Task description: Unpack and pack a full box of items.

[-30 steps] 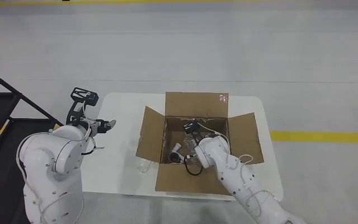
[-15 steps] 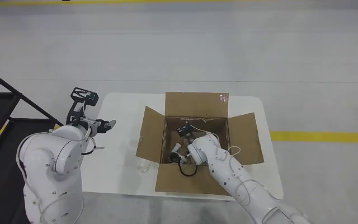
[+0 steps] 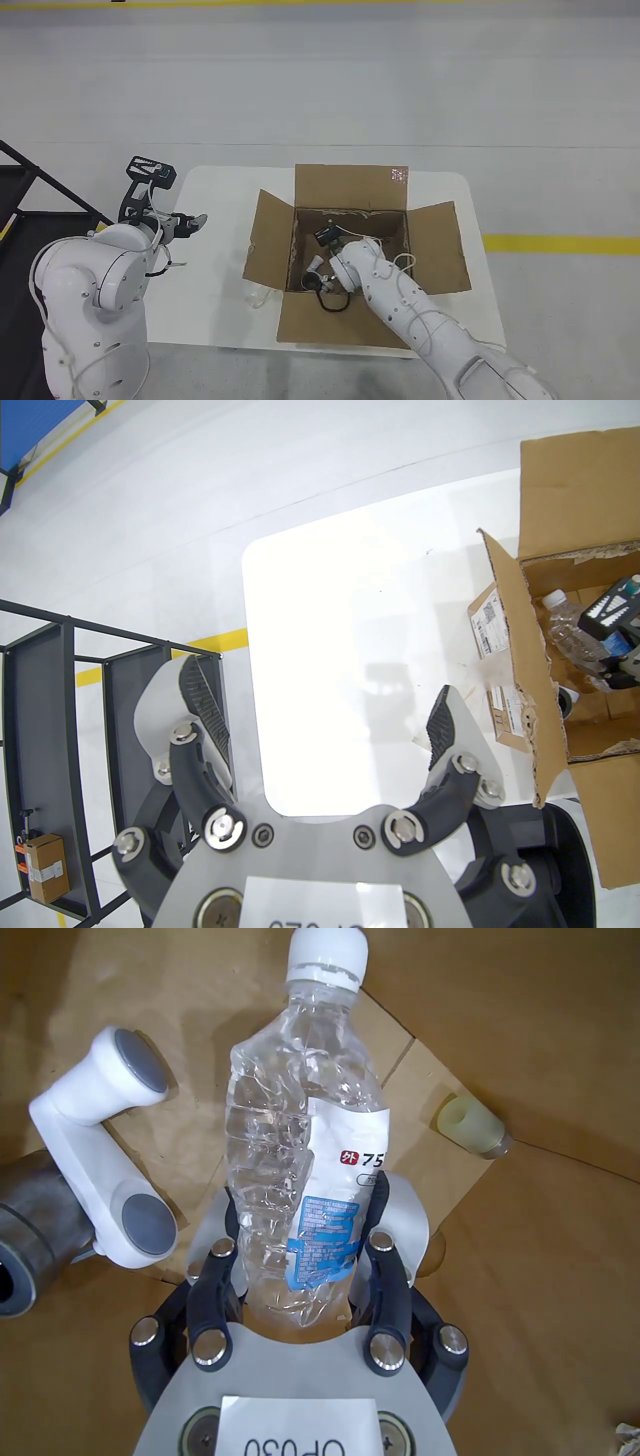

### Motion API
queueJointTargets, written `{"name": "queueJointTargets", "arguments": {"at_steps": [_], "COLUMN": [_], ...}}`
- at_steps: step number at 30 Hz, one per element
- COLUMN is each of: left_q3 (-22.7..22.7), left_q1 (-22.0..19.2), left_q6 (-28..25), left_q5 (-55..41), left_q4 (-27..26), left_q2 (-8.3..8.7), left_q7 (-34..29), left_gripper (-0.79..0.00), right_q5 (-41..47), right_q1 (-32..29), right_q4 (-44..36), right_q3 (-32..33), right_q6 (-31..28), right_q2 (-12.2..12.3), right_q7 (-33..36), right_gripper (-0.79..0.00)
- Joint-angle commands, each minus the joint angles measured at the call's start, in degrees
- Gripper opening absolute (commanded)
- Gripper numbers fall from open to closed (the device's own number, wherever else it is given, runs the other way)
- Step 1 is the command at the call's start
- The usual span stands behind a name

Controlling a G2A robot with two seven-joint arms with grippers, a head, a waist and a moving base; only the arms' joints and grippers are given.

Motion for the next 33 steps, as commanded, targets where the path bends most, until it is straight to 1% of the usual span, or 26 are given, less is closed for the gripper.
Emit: {"name": "queueJointTargets", "arguments": {"at_steps": [1,5,7,9,15,16,19,22,24,26,27,28,29,33], "left_q3": [0.0,0.0,0.0,0.0,0.0,0.0,0.0,0.0,0.0,0.0,0.0,0.0,0.0,0.0], "left_q1": [0.0,0.0,0.0,0.0,0.0,0.0,0.0,0.0,0.0,0.0,0.0,0.0,0.0,0.0], "left_q6": [0.0,0.0,0.0,0.0,0.0,0.0,0.0,0.0,0.0,0.0,0.0,0.0,0.0,0.0], "left_q5": [0.0,0.0,0.0,0.0,0.0,0.0,0.0,0.0,0.0,0.0,0.0,0.0,0.0,0.0], "left_q4": [0.0,0.0,0.0,0.0,0.0,0.0,0.0,0.0,0.0,0.0,0.0,0.0,0.0,0.0], "left_q2": [0.00,0.00,0.00,0.00,0.00,0.00,0.00,0.00,0.00,0.00,0.00,0.00,0.00,0.00], "left_q7": [0.0,0.0,0.0,0.0,0.0,0.0,0.0,0.0,0.0,0.0,0.0,0.0,0.0,0.0], "left_gripper": [0.000,0.000,0.000,0.000,0.000,0.000,0.000,0.000,0.000,0.000,0.000,0.000,0.000,0.000], "right_q5": [0.2,0.9,1.7,1.7,1.4,1.3,1.0,0.9,1.0,1.3,1.4,1.7,2.0,3.2], "right_q1": [0.4,1.2,1.5,1.7,1.4,1.4,1.3,1.2,1.3,1.4,1.5,1.5,1.5,1.9], "right_q4": [1.4,4.1,4.7,4.8,3.8,3.9,4.4,5.0,5.5,5.9,6.2,6.4,6.6,8.0], "right_q3": [-0.3,-0.4,0.0,0.3,1.4,1.5,1.6,1.6,1.6,1.7,1.7,1.8,2.0,2.7], "right_q6": [0.0,0.0,-0.2,-0.3,-1.0,-1.1,-1.2,-1.5,-1.7,-1.9,-2.0,-2.0,-2.1,-3.1], "right_q2": [-0.4,-1.1,-1.4,-1.5,-1.3,-1.3,-1.4,-1.6,-1.8,-2.0,-2.1,-2.2,-2.2,-2.4], "right_q7": [-0.3,-0.9,-1.5,-1.8,-1.6,-1.6,-1.7,-1.6,-1.7,-2.0,-2.1,-2.2,-2.4,-3.2], "right_gripper": [-0.086,-0.077,-0.031,-0.055,-0.015,-0.034,-0.037,-0.062,-0.108,-0.132,-0.219,-0.249,-0.391,-0.453]}}
